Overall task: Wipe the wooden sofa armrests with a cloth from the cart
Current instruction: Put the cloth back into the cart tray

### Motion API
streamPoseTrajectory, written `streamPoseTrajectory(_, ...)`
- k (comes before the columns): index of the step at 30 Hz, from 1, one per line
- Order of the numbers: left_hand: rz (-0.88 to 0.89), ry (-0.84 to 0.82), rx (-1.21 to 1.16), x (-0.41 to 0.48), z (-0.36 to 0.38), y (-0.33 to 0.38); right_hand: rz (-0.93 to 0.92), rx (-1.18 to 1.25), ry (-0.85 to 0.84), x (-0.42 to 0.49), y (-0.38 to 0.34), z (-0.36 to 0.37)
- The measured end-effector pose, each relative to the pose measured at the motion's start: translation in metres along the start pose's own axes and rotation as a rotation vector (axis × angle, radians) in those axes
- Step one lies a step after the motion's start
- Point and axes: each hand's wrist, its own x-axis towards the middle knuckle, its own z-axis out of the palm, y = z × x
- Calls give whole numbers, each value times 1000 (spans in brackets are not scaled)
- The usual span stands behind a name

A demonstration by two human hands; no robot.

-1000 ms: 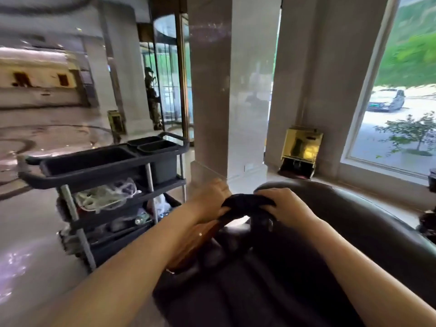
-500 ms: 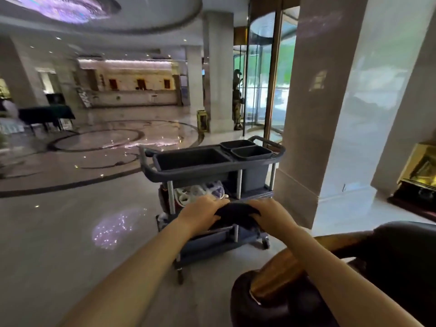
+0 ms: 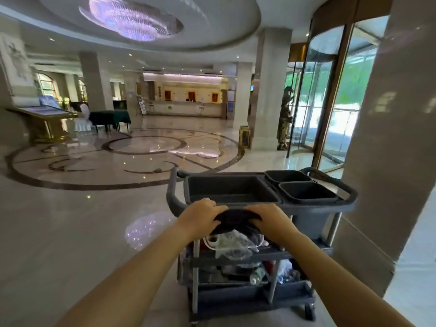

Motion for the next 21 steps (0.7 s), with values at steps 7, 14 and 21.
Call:
streamPoseTrajectory(7, 12, -3, 56, 95, 38, -82, 5, 35, 21, 115, 46, 25)
streamPoseTrajectory(14, 22, -49, 76, 200, 85, -174, 61, 45, -3, 240, 96, 55)
streamPoseTrajectory(21, 48, -66, 63, 291, 121, -236, 94, 32, 7, 333, 145, 70)
